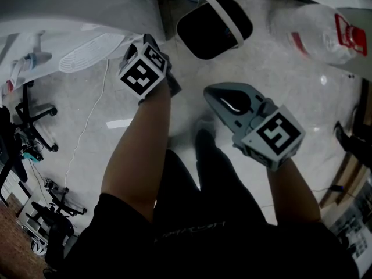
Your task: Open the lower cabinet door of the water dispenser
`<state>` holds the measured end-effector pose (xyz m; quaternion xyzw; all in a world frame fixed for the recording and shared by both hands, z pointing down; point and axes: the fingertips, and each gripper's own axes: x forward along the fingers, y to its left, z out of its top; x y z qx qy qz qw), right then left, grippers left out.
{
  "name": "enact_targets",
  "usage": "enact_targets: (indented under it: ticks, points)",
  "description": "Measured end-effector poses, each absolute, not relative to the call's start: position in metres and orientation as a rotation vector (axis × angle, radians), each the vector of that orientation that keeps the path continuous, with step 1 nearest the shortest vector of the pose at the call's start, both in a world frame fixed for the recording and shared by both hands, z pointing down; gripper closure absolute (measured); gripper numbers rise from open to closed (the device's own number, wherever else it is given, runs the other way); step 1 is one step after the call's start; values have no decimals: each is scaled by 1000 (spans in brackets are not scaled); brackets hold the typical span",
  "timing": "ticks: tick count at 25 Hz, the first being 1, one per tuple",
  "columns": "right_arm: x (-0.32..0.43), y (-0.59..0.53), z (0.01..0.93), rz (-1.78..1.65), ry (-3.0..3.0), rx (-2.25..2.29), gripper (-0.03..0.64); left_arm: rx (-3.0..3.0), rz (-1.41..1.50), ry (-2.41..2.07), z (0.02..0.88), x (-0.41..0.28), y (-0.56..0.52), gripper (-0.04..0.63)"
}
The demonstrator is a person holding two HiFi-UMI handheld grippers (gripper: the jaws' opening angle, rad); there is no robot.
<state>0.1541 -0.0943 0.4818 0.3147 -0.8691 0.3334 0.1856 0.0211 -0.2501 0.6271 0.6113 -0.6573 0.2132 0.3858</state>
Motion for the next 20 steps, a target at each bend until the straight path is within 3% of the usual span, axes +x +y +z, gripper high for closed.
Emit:
enact_targets:
  ticks: [20]
  points:
    - [127,-69,477,958,-2449,846,604,1629,713,-1623,629,4,-196,394]
